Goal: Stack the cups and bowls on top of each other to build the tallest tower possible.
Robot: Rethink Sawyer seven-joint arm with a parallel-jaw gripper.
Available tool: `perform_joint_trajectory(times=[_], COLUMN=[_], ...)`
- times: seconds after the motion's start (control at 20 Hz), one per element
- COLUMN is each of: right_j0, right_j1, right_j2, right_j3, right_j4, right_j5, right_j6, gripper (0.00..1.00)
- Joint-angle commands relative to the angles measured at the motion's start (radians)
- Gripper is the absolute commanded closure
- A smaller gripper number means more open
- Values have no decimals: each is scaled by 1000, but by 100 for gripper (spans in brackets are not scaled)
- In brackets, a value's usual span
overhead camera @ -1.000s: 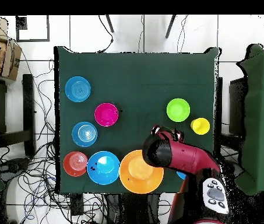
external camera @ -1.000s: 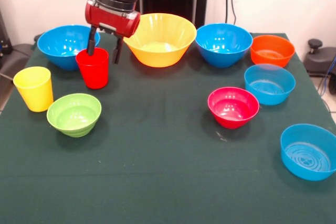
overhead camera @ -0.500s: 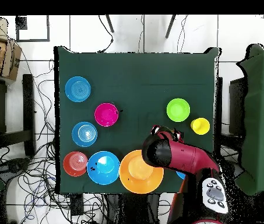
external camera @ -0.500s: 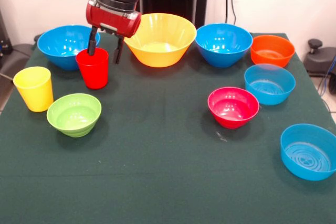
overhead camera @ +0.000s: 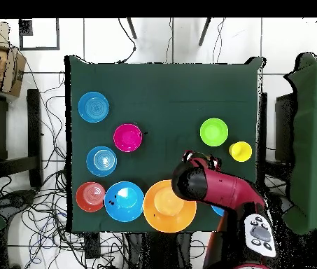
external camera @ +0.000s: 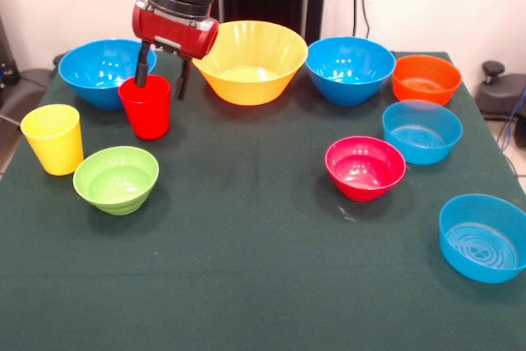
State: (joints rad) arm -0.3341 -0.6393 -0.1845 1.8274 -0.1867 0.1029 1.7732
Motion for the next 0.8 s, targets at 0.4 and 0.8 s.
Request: perform_joint_trajectory(times=[0.4, 0.8], right_j0=[-19, 19], right_j1=[95, 121], right_j2=[105, 55], right_j3=[38, 21], right_j4=[10, 15], right_j5=[-79, -80], right_j6=[171, 177], gripper=[0, 0])
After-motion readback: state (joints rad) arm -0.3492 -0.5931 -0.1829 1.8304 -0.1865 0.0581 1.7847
